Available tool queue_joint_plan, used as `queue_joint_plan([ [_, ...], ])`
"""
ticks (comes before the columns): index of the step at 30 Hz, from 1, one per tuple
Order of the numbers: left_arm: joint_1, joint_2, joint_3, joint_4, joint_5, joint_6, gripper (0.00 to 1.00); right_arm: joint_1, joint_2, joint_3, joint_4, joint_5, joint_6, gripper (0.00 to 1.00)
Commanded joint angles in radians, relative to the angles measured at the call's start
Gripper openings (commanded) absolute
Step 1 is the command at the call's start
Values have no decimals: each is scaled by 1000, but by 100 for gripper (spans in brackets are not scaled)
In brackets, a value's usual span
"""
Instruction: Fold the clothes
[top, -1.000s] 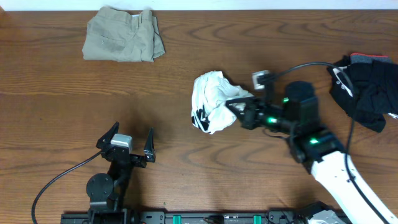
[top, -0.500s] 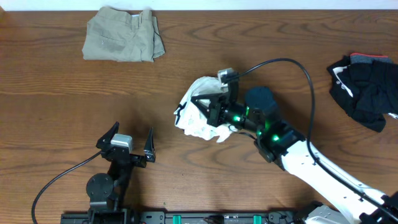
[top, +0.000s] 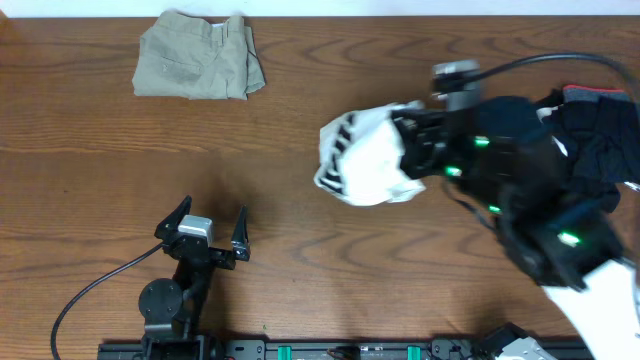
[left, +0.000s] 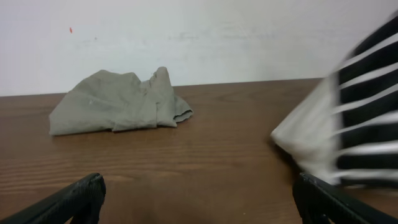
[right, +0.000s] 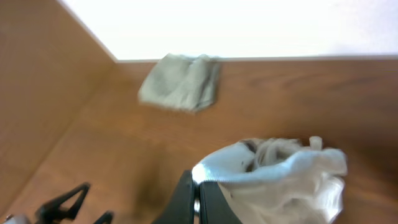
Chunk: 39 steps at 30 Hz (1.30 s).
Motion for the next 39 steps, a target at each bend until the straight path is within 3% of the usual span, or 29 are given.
queue_joint_plan([
  [1, 5, -6, -18, -34, 10, -4, 98, -49, -27, 123, -77, 139, -94, 1],
  [9, 5, -6, -18, -34, 10, -4, 98, -209, -37, 269, -278, 139, -95, 1],
  [15, 5, -6, -18, -34, 10, -4, 98, -208, 27, 247, -322, 27, -92, 1],
  [23, 5, -6, -18, -34, 10, -4, 98, -118, 288, 225, -187, -255, -29, 1],
  [30, 5, -6, -18, -34, 10, -4, 98, 65, 551, 226, 0, -295, 0, 2],
  [36, 5, -6, -18, -34, 10, -4, 98, 173, 620, 226, 59, -290, -2, 12],
  [37, 5, -6, -18, -34, 10, -4, 98, 181, 620, 226, 55, -286, -9, 15],
  [39, 5, -6, -18, -34, 10, -4, 98, 179, 608, 230, 42, -283, -27, 33],
])
